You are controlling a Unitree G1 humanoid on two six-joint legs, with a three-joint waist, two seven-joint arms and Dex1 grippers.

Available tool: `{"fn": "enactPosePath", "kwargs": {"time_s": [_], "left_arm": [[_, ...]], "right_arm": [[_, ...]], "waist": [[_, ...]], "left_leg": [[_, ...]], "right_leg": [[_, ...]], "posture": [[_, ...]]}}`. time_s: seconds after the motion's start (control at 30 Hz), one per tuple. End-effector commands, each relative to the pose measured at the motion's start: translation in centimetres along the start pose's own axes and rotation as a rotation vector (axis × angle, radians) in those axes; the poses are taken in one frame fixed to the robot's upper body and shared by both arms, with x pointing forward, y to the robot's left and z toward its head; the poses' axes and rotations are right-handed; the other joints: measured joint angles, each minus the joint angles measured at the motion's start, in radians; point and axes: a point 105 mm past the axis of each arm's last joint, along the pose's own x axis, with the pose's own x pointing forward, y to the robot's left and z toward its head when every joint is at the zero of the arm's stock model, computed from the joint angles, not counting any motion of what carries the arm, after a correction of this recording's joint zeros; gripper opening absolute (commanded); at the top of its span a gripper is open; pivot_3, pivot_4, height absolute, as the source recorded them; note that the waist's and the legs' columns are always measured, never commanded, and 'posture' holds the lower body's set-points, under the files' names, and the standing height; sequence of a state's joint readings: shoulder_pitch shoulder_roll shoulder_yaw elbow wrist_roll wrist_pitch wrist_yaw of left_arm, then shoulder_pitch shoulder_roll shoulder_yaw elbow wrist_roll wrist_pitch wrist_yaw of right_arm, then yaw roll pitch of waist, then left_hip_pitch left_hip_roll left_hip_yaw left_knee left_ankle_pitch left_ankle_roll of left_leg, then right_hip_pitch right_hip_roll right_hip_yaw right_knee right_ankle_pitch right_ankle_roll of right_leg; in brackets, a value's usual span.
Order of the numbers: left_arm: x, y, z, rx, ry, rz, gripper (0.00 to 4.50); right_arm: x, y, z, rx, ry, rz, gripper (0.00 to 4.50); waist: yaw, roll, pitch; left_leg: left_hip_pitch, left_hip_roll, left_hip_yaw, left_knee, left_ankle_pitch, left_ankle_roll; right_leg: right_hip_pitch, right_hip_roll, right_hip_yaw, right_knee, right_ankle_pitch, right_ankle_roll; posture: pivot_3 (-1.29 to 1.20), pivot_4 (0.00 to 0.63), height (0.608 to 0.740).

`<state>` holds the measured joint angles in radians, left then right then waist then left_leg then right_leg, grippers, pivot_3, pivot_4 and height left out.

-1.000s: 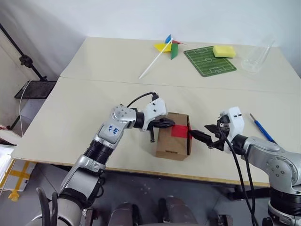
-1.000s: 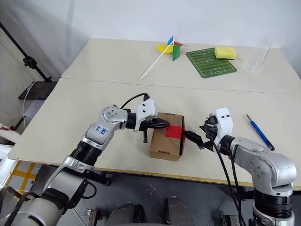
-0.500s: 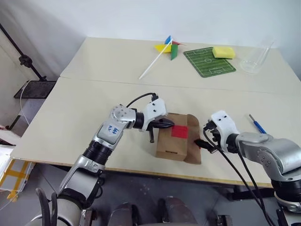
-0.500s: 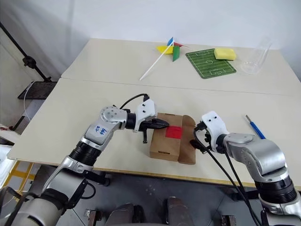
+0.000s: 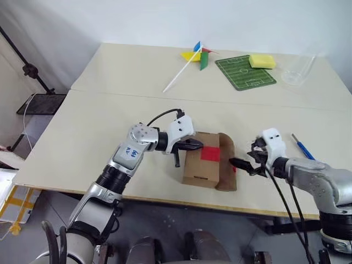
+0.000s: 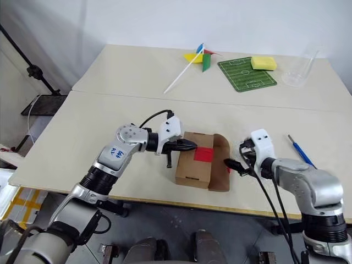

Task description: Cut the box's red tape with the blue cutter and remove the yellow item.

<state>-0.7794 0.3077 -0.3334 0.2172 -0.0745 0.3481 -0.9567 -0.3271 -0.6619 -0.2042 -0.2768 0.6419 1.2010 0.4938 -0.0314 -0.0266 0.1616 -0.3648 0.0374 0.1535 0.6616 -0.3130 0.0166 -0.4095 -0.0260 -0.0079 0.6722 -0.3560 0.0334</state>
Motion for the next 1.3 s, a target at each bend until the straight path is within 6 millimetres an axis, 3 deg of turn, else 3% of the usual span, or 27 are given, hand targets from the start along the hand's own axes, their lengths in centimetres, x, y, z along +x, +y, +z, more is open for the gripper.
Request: {"fn": "enactPosePath", "kwargs": {"time_s": [0.03,0.23,0.33,0.63,0.8,0.97,1.27,1.3], "left_arm": [[0.1,-0.4,-2.1,-0.045,0.073,-0.003,0.0],[-0.2,-0.4,-2.1,-0.044,0.07,0.007,0.0],[-0.4,-0.9,-1.7,-0.021,0.044,-0.014,0.0],[-1.4,-1.1,-1.2,0.015,0.006,-0.007,0.0],[-2.1,-0.8,-1.6,0.027,0.023,0.004,0.0],[-2.1,-0.8,-1.7,0.031,0.024,0.006,0.0],[-1.8,-1.3,-1.8,0.027,0.018,-0.006,0.0],[-1.8,-1.3,-1.8,0.028,0.018,-0.008,0.0]], "right_arm": [[0.0,0.7,-0.2,0.05,0.021,0.136,4.49],[1.3,1.1,-0.8,0.078,0.087,0.233,4.49],[2.6,1.8,-0.9,0.057,0.121,0.293,3.91],[4.0,1.8,-0.7,0.136,0.201,0.354,0.74],[3.9,1.8,0.0,0.315,0.264,0.387,0.74],[3.6,2.7,-0.6,0.356,0.349,0.428,0.74],[4.4,3.9,0.1,0.455,0.333,0.458,0.74],[4.5,3.8,-0.1,0.449,0.335,0.448,0.56]], "waist": [[0.001,0.0,0.0],[-0.002,0.0,0.0],[-0.009,0.0,0.0],[-0.012,0.0,0.0],[-0.019,0.0,0.0],[-0.019,0.0,0.0],[-0.022,0.0,0.0],[-0.023,0.0,0.0]], "left_leg": [[0.0,0.0,0.0,0.0,0.0,0.0],[0.0,0.0,0.0,0.0,0.0,0.0],[0.001,0.0,0.0,0.0,0.0,0.0],[0.001,0.0,0.0,-0.001,0.0,0.0],[0.001,0.0,0.0,0.0,0.0,0.0],[0.0,0.0,-0.002,0.0,0.0,0.0],[-0.001,0.0,-0.003,0.0,0.0,0.0],[-0.001,0.0,-0.003,0.0,0.0,0.0]], "right_leg": [[0.0,0.0,0.0,0.0,0.0,0.0],[0.0,0.0,0.0,0.0,0.0,0.0],[0.001,0.0,0.0,0.0,0.0,0.0],[0.001,0.0,0.0,0.0,0.0,0.0],[0.001,0.0,-0.001,0.0,0.0,-0.001],[0.0,-0.001,-0.002,0.0,0.0,-0.001],[0.0,-0.001,-0.002,0.0,0.0,-0.001],[0.0,-0.001,-0.002,0.0,0.0,-0.001]], "posture": [[0.0,0.15,0.74],[0.0,0.15,0.74],[0.0,0.15,0.74],[0.0,0.15,0.74],[0.0,0.15,0.74],[0.0,0.15,0.74],[0.0,0.15,0.74],[0.0,0.15,0.74]]}}
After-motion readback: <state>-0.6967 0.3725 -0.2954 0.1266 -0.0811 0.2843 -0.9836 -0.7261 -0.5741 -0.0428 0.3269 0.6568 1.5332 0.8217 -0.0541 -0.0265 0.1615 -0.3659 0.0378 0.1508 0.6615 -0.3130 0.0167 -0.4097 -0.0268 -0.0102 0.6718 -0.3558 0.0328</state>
